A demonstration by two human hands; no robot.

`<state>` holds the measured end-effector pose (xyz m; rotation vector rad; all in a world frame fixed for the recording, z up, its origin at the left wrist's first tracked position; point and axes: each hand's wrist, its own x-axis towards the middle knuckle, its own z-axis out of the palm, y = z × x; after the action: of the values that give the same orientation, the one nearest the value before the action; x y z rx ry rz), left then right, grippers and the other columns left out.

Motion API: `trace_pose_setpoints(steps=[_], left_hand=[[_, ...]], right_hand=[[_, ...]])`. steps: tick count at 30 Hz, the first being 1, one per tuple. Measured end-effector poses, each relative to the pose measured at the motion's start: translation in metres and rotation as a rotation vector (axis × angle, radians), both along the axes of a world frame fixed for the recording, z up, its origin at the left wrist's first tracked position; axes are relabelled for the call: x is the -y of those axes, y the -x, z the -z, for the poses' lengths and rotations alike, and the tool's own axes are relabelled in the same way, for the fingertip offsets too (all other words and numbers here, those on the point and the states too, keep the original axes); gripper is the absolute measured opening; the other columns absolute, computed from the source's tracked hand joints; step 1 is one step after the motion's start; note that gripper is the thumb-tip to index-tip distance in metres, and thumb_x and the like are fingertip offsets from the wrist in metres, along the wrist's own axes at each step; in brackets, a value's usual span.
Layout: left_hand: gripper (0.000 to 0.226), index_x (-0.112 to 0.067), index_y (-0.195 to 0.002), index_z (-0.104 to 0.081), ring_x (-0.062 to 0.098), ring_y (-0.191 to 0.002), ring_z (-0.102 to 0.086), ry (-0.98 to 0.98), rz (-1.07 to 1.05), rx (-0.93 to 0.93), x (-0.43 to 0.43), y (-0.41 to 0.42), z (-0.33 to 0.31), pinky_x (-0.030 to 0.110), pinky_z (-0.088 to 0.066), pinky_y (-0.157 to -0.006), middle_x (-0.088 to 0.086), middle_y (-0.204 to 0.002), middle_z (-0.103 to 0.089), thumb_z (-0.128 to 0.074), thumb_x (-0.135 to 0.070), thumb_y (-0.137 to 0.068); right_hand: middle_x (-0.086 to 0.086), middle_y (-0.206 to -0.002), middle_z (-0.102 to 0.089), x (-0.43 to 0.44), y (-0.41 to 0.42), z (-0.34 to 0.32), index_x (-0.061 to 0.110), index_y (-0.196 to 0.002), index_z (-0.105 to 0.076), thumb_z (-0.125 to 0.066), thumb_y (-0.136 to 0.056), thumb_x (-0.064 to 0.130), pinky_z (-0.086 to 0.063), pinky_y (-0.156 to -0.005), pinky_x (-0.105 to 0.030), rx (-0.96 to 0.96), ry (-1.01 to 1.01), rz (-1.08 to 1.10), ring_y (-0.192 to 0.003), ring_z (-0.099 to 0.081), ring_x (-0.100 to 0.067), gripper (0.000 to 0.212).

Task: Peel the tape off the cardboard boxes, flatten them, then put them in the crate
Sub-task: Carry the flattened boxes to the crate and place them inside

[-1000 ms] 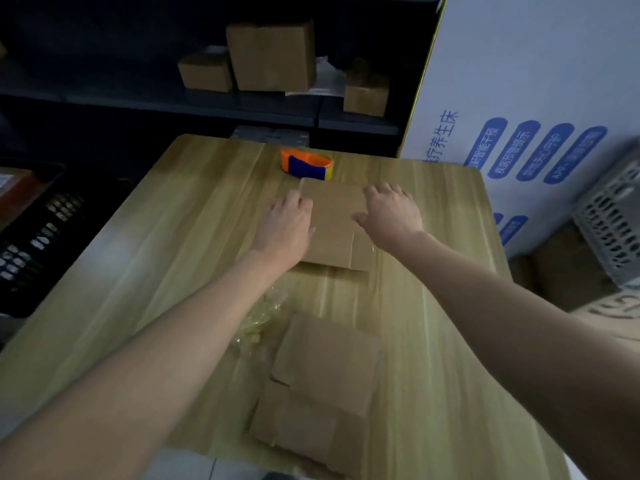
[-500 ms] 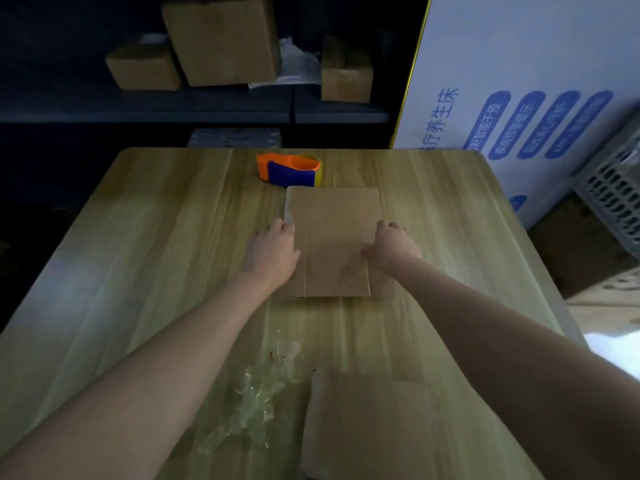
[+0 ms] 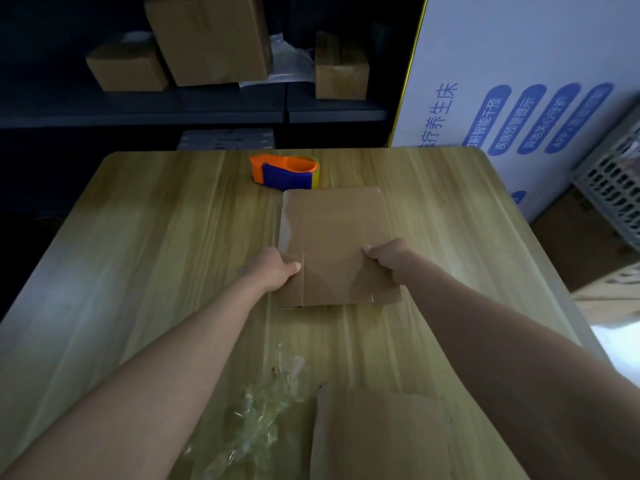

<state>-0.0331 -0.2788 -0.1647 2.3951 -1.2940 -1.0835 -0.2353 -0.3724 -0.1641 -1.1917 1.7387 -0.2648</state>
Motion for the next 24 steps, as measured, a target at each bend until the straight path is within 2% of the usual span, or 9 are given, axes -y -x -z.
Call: trace_pose_setpoints(steps=[2,5,8,9,11,13,15,19,24], left_hand=[[0.055,-0.005,-0.135,-0.043,0.029,-0.122,-0.048,-0.006,-0.015,0.043,0.001,0.0,-0.001,0.043,-0.039,-0.102,0.013,-0.137,-0.049,-0.047,-0.043,-0.095],[0.053,-0.006,-0.135,-0.042,0.031,-0.122,-0.047,0.002,-0.022,0.076,0.003,0.001,-0.005,0.047,-0.036,-0.105,0.013,-0.136,-0.048,-0.043,-0.043,-0.097],[0.049,-0.007,-0.13,-0.047,0.028,-0.112,-0.053,0.043,-0.031,0.046,0.008,0.008,-0.008,0.036,-0.044,-0.09,0.011,-0.129,-0.054,-0.048,-0.041,-0.095],[0.048,-0.007,-0.128,-0.049,0.026,-0.108,-0.055,0.057,-0.037,0.027,0.01,0.012,-0.009,0.033,-0.045,-0.082,0.01,-0.126,-0.056,-0.051,-0.041,-0.094],[0.049,-0.008,-0.129,-0.05,0.026,-0.107,-0.056,0.07,-0.059,-0.015,0.016,0.021,-0.007,0.032,-0.046,-0.08,0.01,-0.127,-0.057,-0.055,-0.039,-0.092],[0.05,-0.006,-0.129,-0.051,0.028,-0.111,-0.056,0.067,-0.111,-0.066,0.023,0.029,-0.003,0.033,-0.047,-0.085,0.011,-0.129,-0.056,-0.06,-0.037,-0.09],[0.053,-0.006,-0.127,-0.053,0.029,-0.111,-0.057,0.052,-0.167,-0.093,0.028,0.036,0.003,0.036,-0.048,-0.089,0.012,-0.128,-0.057,-0.065,-0.037,-0.086],[0.052,-0.01,-0.12,-0.059,0.03,-0.104,-0.059,0.025,-0.266,-0.019,0.036,0.045,0.014,0.033,-0.047,-0.076,0.011,-0.121,-0.061,-0.069,-0.044,-0.081],[0.057,-0.006,-0.123,-0.055,0.031,-0.109,-0.057,0.087,-0.513,-0.27,0.048,0.047,0.029,0.034,-0.046,-0.085,0.013,-0.124,-0.059,-0.078,-0.026,-0.076]], right_hand=[[-0.015,-0.123,-0.056,0.005,0.004,-0.005,-0.003,-0.125,-0.051,-0.061,-0.09,0.035,-0.046,-0.091,-0.036,0.036,-0.013,0.063,-0.112,-0.055,-0.03,0.052],[-0.018,-0.122,-0.056,0.013,0.022,-0.018,-0.004,-0.124,-0.051,-0.05,-0.096,0.03,-0.042,-0.084,-0.033,0.04,0.062,0.183,-0.114,-0.053,-0.032,0.044],[-0.019,-0.123,-0.058,0.022,0.044,-0.03,-0.002,-0.122,-0.054,-0.045,-0.096,0.023,-0.041,-0.073,-0.03,0.035,0.176,0.249,-0.113,-0.056,-0.032,0.037],[-0.019,-0.123,-0.058,0.024,0.051,-0.034,-0.003,-0.122,-0.055,-0.045,-0.096,0.021,-0.042,-0.073,-0.03,0.037,0.209,0.284,-0.113,-0.056,-0.033,0.036],[-0.021,-0.121,-0.058,0.026,0.066,-0.042,-0.004,-0.121,-0.054,-0.046,-0.096,0.022,-0.044,-0.08,-0.032,0.025,0.267,0.365,-0.112,-0.055,-0.035,0.037],[-0.02,-0.118,-0.059,0.027,0.08,-0.045,-0.003,-0.121,-0.053,-0.048,-0.094,0.024,-0.043,-0.086,-0.034,0.012,0.315,0.447,-0.109,-0.055,-0.036,0.038],[-0.018,-0.11,-0.06,0.026,0.092,-0.046,-0.001,-0.12,-0.054,-0.048,-0.093,0.024,-0.043,-0.082,-0.034,-0.003,0.33,0.475,-0.102,-0.057,-0.035,0.037],[-0.012,-0.094,-0.055,0.023,0.111,-0.042,0.002,-0.115,-0.055,-0.046,-0.092,0.022,-0.04,-0.074,-0.033,-0.008,0.33,0.499,-0.086,-0.052,-0.028,0.031],[-0.01,-0.094,-0.053,0.017,0.131,-0.035,0.005,-0.119,-0.054,-0.044,-0.093,0.024,-0.035,-0.071,-0.031,-0.037,0.319,0.498,-0.079,-0.048,-0.023,0.034]])
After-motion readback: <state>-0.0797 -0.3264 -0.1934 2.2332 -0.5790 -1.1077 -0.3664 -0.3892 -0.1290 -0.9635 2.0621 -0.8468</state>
